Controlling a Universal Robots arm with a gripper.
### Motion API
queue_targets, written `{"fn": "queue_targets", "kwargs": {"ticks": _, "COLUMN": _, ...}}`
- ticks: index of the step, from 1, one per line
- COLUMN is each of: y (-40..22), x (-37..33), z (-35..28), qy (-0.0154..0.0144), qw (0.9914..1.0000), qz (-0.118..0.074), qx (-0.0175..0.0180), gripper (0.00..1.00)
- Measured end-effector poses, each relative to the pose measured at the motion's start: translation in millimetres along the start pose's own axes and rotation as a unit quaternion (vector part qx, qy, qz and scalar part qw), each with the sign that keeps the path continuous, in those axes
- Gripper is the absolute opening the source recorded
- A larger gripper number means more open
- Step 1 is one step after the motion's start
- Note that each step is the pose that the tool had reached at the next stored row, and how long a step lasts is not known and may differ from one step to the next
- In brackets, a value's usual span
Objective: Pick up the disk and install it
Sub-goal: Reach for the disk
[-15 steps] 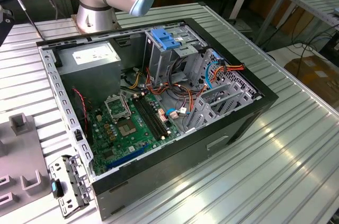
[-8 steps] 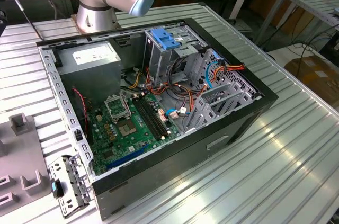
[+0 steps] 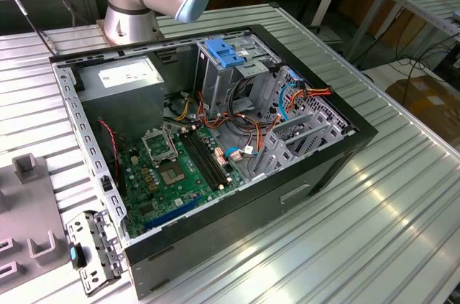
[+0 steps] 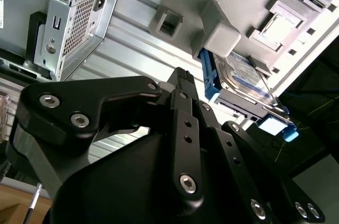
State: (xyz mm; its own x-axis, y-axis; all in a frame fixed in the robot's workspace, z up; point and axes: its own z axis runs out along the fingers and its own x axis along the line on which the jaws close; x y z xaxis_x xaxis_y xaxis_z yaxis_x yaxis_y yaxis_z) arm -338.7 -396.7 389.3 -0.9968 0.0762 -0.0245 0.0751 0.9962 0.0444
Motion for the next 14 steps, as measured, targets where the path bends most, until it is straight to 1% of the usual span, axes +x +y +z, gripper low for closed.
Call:
{"fn": "queue_targets", "kwargs": {"ticks": 7, "y": -0.6, "x": 8.0, "z": 0.1, "qy": 0.0000, "qw": 1.00000, "qz": 0.000, "qx": 0.0000, "gripper": 0.11}}
{"fn": "queue_targets", "kwargs": {"ticks": 14, "y": -1.1, "x": 14.4, "z": 0.1, "qy": 0.0000, "qw": 1.00000, "qz": 0.000, "qx": 0.0000, "gripper": 0.11}}
